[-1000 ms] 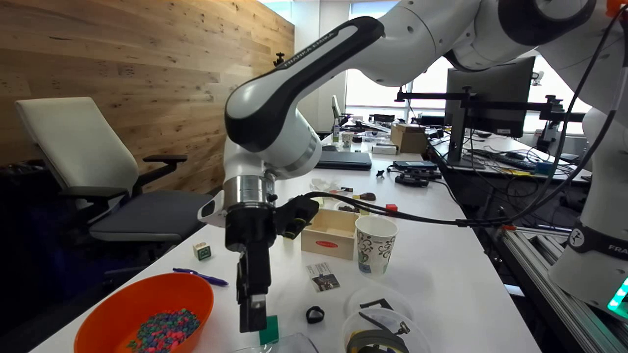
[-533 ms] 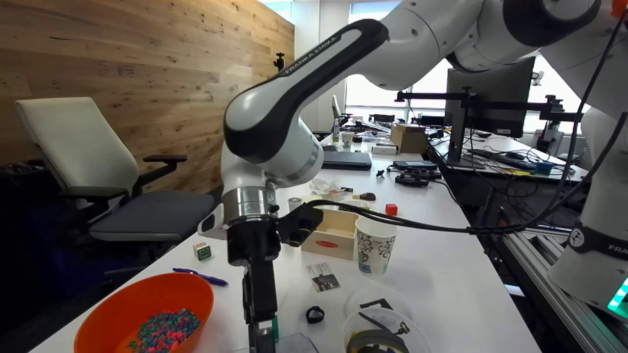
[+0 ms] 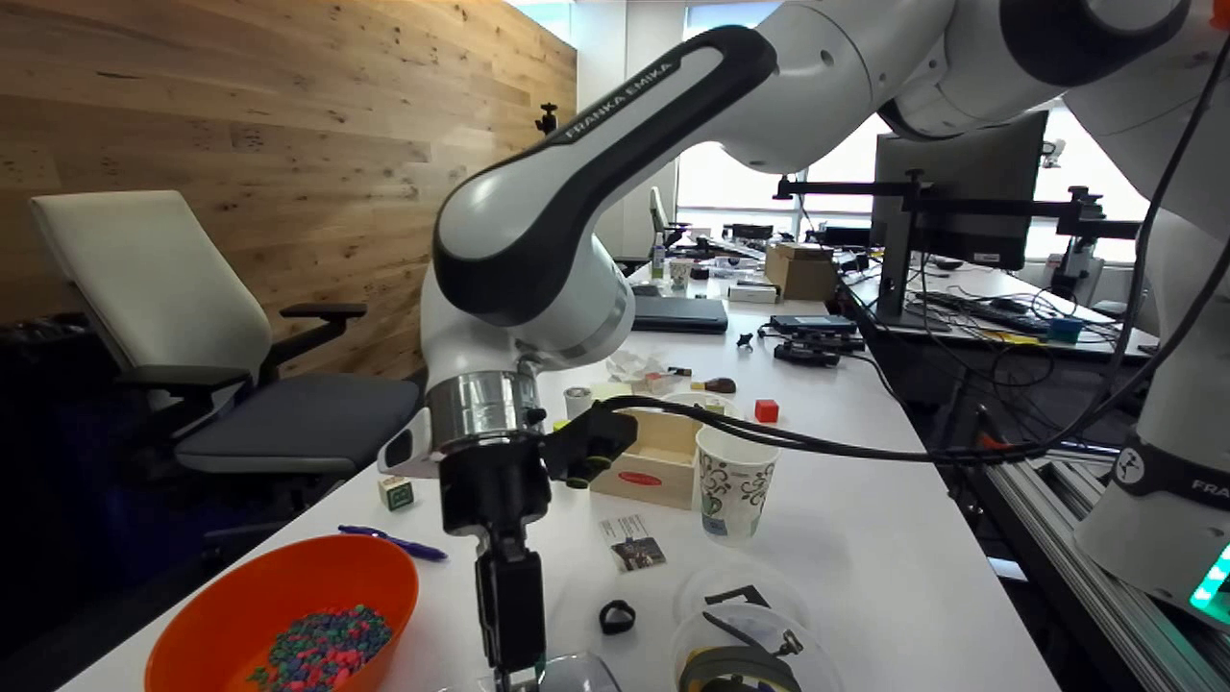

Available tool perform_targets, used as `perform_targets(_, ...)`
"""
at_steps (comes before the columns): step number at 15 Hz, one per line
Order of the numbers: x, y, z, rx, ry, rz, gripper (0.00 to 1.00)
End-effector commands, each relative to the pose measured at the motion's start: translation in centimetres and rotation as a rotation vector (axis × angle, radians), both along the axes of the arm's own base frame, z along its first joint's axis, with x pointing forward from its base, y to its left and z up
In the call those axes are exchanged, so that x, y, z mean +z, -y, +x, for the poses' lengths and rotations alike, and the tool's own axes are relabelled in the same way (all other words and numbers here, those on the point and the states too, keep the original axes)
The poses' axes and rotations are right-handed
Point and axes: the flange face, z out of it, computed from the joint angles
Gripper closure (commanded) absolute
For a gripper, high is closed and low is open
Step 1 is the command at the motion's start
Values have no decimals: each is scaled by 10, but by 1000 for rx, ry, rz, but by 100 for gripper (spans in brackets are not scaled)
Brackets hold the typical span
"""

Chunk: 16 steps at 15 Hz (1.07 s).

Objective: Close the white object

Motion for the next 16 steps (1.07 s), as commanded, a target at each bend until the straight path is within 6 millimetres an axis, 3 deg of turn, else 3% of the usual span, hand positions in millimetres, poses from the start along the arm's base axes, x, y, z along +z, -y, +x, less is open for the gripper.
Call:
perform_targets(1,23,-24,-15,11,25,-78,66)
perform_targets(7,61,-60,-35,18,63,-161,56)
perform_targets(11,87,-67,-50,-19,86,-219,48)
perform_targets(14,99,-65,-62,-89,121,-274,18)
perform_targets(16,106,-60,-73,-149,151,-299,4)
